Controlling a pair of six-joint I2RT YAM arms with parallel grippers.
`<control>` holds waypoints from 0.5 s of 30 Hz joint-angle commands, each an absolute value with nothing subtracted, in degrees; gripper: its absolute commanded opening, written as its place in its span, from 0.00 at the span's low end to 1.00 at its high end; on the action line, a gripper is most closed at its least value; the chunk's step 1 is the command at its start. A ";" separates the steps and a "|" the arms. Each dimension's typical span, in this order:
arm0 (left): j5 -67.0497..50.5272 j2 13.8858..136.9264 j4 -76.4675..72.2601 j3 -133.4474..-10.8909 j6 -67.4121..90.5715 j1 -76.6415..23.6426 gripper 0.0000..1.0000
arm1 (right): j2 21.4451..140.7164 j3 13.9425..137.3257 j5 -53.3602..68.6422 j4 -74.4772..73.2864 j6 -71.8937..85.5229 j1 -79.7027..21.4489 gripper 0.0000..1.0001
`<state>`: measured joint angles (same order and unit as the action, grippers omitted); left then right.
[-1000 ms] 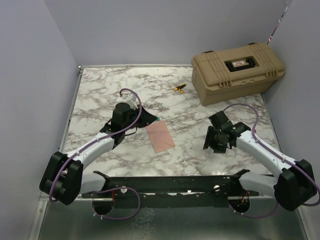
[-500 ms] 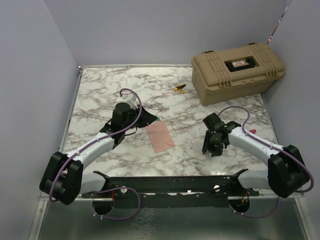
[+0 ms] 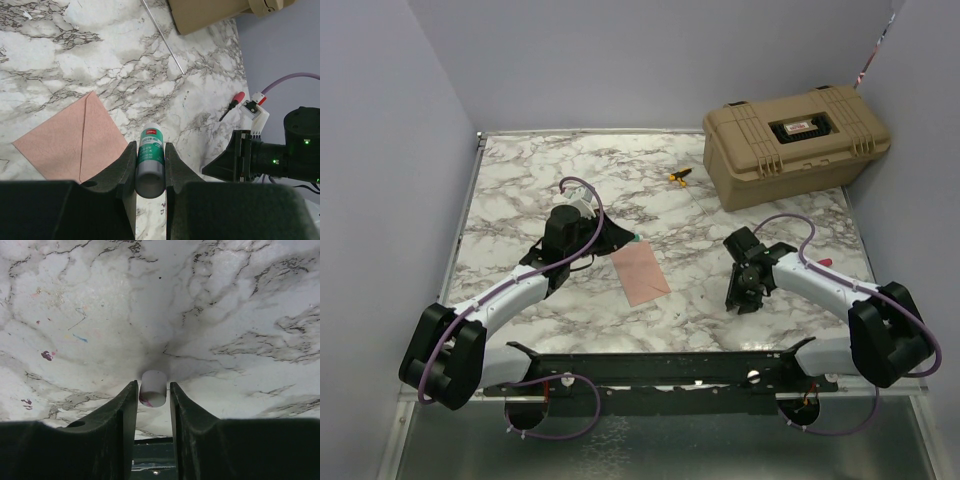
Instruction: Place the letter into the envelope and seal it
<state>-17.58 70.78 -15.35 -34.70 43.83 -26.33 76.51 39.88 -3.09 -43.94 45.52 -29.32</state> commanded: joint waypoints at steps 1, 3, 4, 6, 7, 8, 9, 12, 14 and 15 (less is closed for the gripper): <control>-18.55 69.89 -16.75 -34.54 43.42 -26.45 0.00 | 77.14 38.79 -2.48 -42.57 46.28 -29.79 0.31; -18.63 69.87 -16.75 -34.54 43.42 -26.41 0.00 | 77.25 38.88 -2.27 -42.46 46.47 -29.75 0.21; -18.68 69.81 -16.75 -34.54 43.46 -26.48 0.00 | 77.06 38.99 -2.14 -42.50 46.50 -29.76 0.16; -18.76 69.72 -16.77 -34.61 43.51 -26.45 0.00 | 76.26 39.69 -2.31 -42.97 46.60 -29.75 0.07; -18.84 69.58 -16.76 -34.62 43.57 -26.39 0.00 | 75.64 40.43 -2.53 -43.31 46.69 -29.76 0.04; -18.93 69.41 -16.71 -34.69 43.59 -26.45 0.00 | 74.94 41.28 -2.44 -43.52 46.61 -29.77 0.01; -19.04 69.29 -16.63 -34.83 43.59 -26.45 0.00 | 74.36 42.48 -2.24 -43.85 46.46 -29.79 0.00; -19.89 68.67 -16.33 -35.57 43.59 -26.40 0.00 | 72.26 47.08 -1.01 -43.93 45.38 -29.75 0.00; -20.93 68.25 -16.22 -36.25 43.52 -26.37 0.00 | 71.14 50.47 0.47 -42.96 44.41 -29.77 0.00; -21.54 68.02 -16.13 -36.64 43.51 -26.35 0.00 | 70.60 51.81 2.09 -41.91 44.20 -29.73 0.00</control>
<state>-18.31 70.08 -15.31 -34.70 43.86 -26.33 73.84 45.23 -1.72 -44.21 45.43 -29.32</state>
